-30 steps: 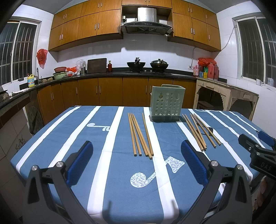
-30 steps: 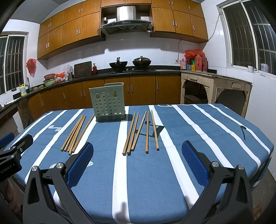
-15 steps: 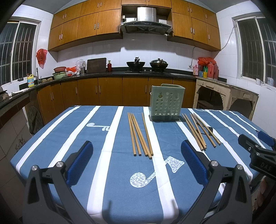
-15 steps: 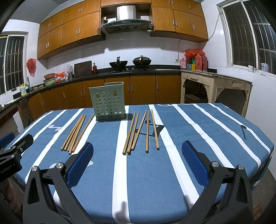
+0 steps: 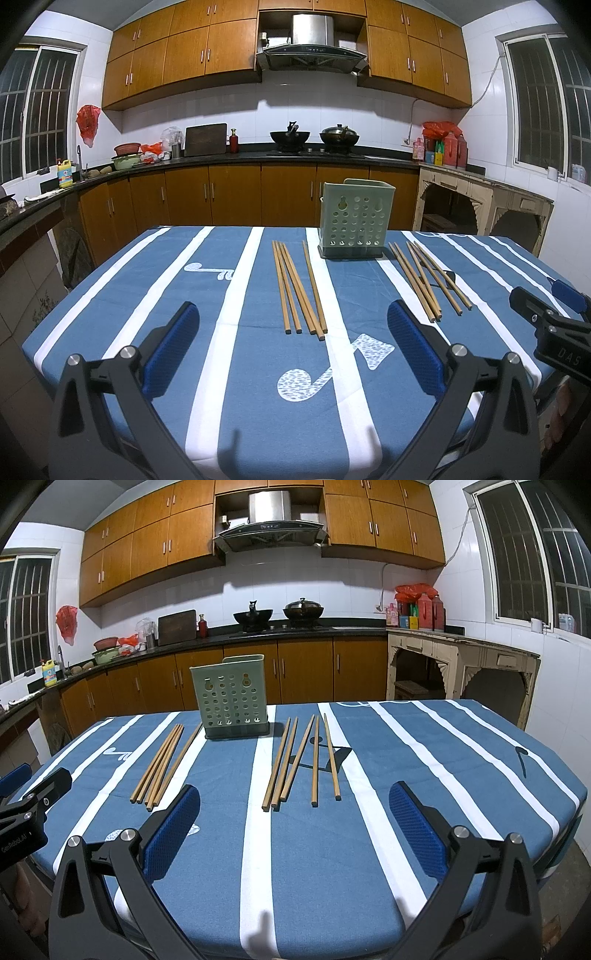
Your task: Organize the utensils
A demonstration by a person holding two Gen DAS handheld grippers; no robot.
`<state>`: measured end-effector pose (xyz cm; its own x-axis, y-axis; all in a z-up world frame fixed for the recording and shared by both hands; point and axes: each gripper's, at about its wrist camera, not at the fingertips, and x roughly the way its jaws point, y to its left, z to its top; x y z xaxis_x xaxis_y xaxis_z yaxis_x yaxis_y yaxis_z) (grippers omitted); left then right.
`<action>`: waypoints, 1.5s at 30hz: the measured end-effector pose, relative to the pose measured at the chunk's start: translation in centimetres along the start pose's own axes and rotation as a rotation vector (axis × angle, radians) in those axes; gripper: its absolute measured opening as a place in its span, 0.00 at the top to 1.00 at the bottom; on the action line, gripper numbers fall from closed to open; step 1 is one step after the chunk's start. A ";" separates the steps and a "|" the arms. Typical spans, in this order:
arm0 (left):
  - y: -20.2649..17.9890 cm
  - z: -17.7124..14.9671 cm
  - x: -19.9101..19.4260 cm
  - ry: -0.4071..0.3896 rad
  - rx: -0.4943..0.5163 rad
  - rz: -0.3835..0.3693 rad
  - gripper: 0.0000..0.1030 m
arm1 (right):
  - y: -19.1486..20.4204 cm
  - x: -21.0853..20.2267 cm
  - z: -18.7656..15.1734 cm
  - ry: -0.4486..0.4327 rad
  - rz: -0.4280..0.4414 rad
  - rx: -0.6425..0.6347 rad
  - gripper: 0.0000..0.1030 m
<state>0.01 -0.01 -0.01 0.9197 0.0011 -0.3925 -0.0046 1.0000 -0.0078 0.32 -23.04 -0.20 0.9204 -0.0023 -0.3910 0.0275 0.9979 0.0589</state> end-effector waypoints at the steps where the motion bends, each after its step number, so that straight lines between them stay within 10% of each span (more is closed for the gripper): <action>1: 0.0 0.0 0.0 0.000 0.000 0.000 0.04 | 0.0 0.0 0.0 0.000 0.000 0.000 0.02; 45: 0.0 -0.1 0.0 0.005 0.009 0.016 0.04 | -0.1 0.3 0.0 0.007 -0.002 0.001 0.02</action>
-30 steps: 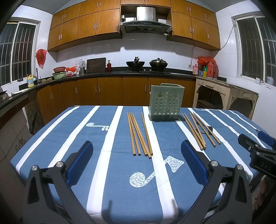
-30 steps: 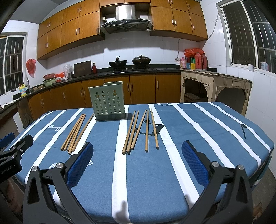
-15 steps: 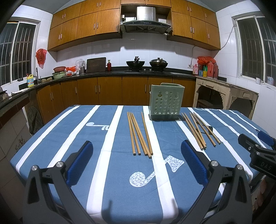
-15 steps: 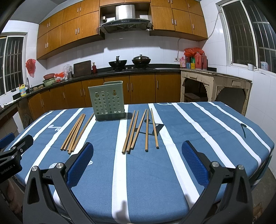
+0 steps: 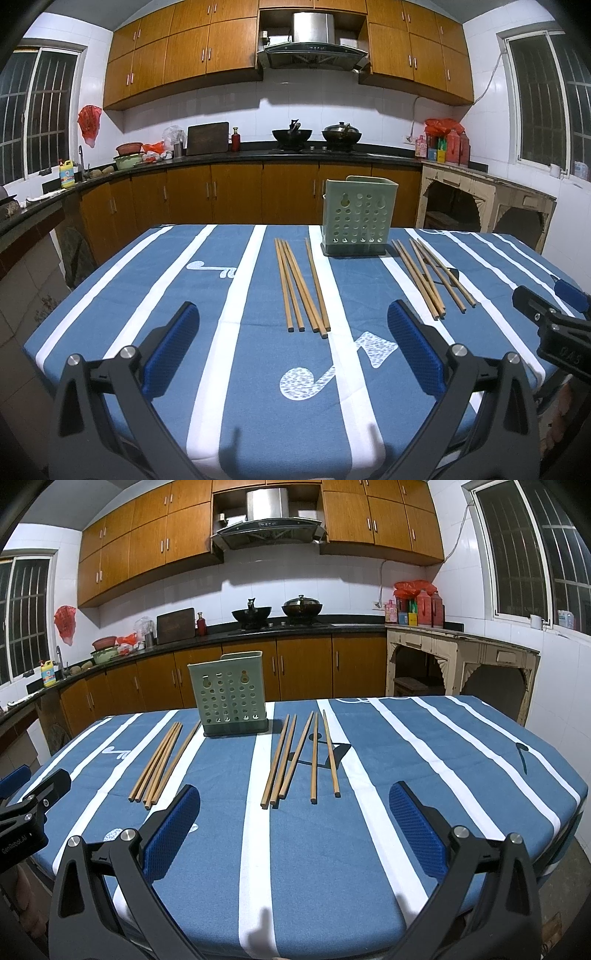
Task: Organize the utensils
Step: 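Lower the left tool onto a wooden chopstick and close it while the right tool grasps another chopstick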
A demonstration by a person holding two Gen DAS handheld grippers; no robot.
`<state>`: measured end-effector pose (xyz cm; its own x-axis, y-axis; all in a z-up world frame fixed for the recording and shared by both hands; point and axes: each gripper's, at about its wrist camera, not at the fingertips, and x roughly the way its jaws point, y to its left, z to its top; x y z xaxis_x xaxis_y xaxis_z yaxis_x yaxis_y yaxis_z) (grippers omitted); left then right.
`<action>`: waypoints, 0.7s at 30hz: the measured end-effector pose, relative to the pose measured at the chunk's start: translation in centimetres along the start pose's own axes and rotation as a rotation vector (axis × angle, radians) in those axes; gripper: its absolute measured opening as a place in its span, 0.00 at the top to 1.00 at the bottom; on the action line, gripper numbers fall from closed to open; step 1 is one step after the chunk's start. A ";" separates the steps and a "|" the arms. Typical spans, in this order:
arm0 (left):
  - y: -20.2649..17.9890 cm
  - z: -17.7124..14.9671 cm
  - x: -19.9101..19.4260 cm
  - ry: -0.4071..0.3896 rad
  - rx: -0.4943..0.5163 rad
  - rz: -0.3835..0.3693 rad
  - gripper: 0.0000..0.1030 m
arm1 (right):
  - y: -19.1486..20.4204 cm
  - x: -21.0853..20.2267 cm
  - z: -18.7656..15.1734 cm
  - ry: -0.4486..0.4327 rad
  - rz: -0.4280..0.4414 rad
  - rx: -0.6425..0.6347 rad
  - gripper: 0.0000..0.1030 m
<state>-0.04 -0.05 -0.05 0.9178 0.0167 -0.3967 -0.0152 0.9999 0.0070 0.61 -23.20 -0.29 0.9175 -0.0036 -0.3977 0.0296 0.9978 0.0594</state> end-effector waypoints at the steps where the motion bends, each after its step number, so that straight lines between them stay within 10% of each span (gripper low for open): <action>1: 0.0 -0.4 0.5 0.002 0.004 0.005 0.04 | 0.0 0.0 0.0 0.001 -0.001 -0.001 0.02; 14: 3.8 1.1 6.0 0.155 -0.100 -0.002 0.04 | -3.5 6.5 2.1 0.160 -0.054 0.111 0.04; 21: 5.4 1.9 10.6 0.247 -0.084 0.027 0.19 | -5.7 13.4 2.9 0.352 -0.064 0.156 0.43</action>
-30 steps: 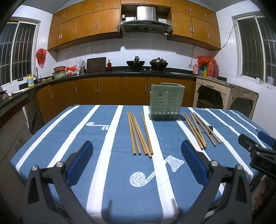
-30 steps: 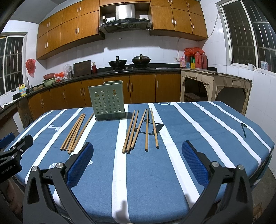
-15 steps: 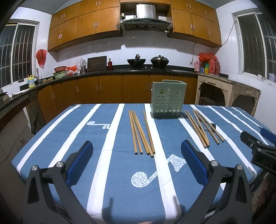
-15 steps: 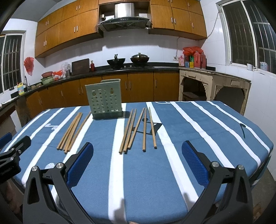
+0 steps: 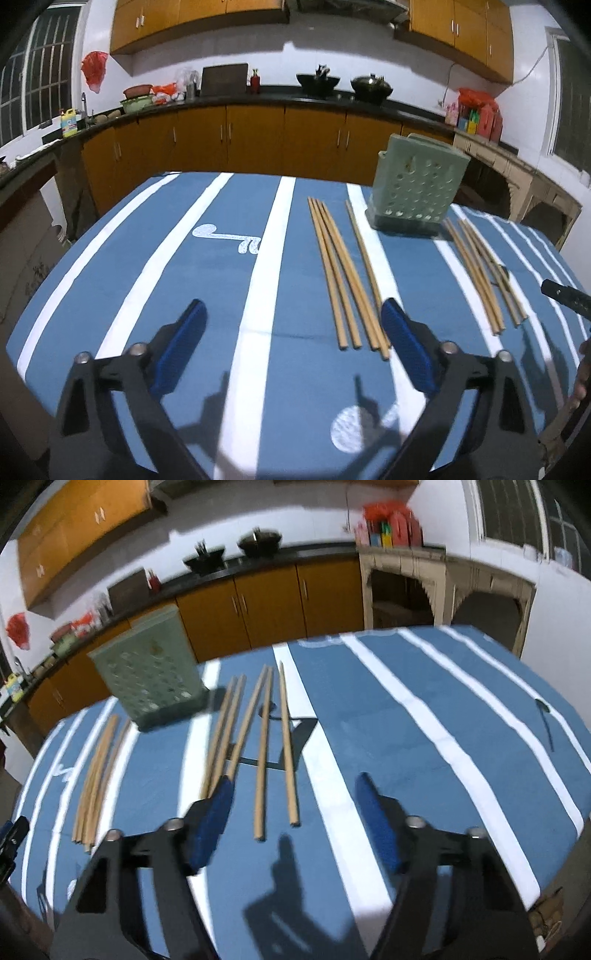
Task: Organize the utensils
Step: 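Lower the left tool onto a wooden chopstick and close it while the right tool grasps another chopstick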
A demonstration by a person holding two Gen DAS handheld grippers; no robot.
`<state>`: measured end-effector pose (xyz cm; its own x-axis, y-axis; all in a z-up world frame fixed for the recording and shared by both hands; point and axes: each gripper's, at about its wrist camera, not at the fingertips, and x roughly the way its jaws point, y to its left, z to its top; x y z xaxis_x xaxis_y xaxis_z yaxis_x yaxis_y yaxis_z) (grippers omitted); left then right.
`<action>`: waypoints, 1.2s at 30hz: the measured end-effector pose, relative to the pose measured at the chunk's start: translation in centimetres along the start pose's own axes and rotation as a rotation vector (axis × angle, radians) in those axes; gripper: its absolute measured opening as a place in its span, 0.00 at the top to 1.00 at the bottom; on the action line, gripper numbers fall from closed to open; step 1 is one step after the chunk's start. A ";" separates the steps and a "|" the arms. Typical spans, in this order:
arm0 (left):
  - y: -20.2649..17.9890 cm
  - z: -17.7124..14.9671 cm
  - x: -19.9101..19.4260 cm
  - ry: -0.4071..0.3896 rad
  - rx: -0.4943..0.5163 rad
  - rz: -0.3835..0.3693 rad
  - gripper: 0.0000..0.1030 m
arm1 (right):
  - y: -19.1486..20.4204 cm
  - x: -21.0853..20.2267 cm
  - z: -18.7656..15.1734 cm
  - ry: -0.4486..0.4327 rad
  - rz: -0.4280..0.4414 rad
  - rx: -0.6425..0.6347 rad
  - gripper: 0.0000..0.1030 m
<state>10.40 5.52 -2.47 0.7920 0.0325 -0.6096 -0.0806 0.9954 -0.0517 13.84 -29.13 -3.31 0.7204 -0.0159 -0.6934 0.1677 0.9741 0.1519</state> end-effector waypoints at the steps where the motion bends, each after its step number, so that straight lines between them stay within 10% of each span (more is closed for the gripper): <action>1: 0.0 0.2 0.6 0.012 0.006 -0.001 0.22 | 0.0 0.9 0.1 0.030 0.000 0.003 0.49; 14: -1.1 1.3 6.9 0.195 0.029 -0.085 0.64 | 0.8 4.2 -0.6 0.131 -0.046 -0.066 0.79; 36: -1.3 3.1 11.7 0.256 0.035 -0.032 0.92 | -0.3 6.1 1.7 0.112 -0.061 -0.042 0.92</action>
<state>21.63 4.90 -7.08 0.6146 -0.0179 -0.7887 -0.0335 0.9982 -0.0488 19.32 -29.88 -6.33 0.6296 -0.0527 -0.7751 0.1794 0.9806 0.0791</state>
